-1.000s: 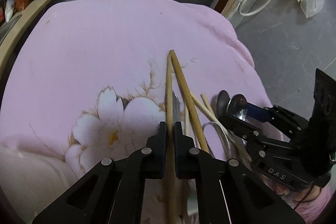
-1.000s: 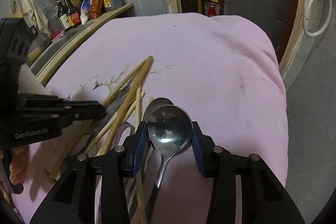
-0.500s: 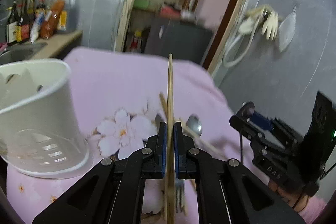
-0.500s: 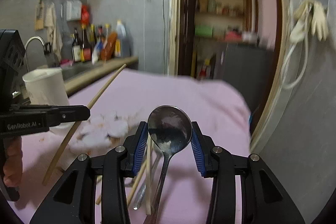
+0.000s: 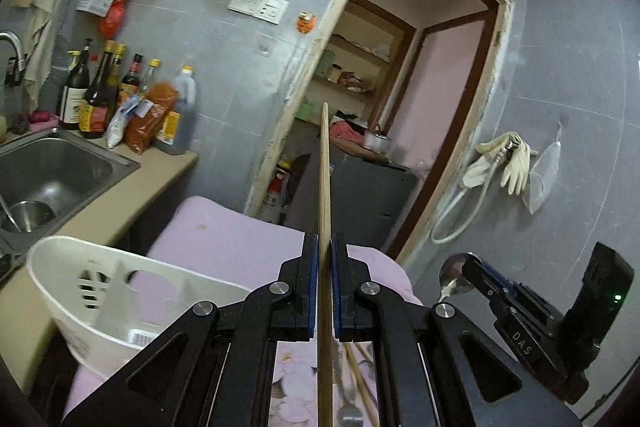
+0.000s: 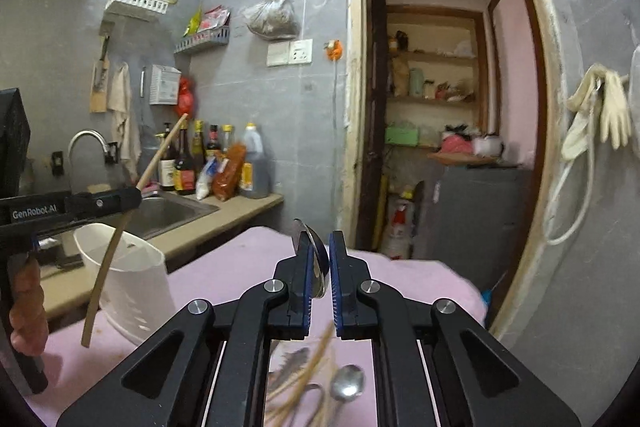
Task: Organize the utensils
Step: 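Lift the chopstick with the left tool while the right tool carries the spoon to the caddy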
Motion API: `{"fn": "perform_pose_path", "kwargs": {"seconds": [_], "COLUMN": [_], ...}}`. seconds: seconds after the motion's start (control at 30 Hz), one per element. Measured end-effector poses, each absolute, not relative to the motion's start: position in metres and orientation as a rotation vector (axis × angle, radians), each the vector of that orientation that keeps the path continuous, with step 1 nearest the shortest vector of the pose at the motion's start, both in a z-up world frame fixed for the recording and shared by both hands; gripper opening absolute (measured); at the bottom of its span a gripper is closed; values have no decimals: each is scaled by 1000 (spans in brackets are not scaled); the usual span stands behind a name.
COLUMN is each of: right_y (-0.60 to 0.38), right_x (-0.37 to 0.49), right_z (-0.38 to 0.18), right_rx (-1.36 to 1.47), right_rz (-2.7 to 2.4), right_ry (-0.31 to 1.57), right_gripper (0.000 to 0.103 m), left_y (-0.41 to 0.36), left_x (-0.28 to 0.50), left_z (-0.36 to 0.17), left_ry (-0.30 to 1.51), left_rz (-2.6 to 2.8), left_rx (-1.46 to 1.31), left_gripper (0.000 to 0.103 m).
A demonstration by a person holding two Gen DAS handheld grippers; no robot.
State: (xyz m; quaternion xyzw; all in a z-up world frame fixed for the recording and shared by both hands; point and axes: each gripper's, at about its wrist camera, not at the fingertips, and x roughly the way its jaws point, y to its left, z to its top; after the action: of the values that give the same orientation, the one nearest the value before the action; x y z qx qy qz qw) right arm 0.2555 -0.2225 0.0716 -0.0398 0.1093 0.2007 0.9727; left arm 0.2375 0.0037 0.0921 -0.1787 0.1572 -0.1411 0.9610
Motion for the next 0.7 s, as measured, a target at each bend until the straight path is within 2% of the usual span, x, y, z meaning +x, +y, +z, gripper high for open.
{"fn": "perform_pose_path", "kwargs": {"seconds": [0.23,0.5,0.7], "right_y": [-205,-175,-132], "right_x": [252,242,245], "right_z": [70,119,141], "right_rx": [-99,-116,-144], "right_rz": [431,468,509], "right_ry": [224,85,-2], "right_gripper": [4,4,4], "left_y": [33,86,127], "left_x": [233,230,238], "left_z": [92,129,132], "left_ry": [295,140,37], "left_rz": [-253,-151,12], "left_rx": [-411,-442,-400], "left_gripper": [4,4,4]}}
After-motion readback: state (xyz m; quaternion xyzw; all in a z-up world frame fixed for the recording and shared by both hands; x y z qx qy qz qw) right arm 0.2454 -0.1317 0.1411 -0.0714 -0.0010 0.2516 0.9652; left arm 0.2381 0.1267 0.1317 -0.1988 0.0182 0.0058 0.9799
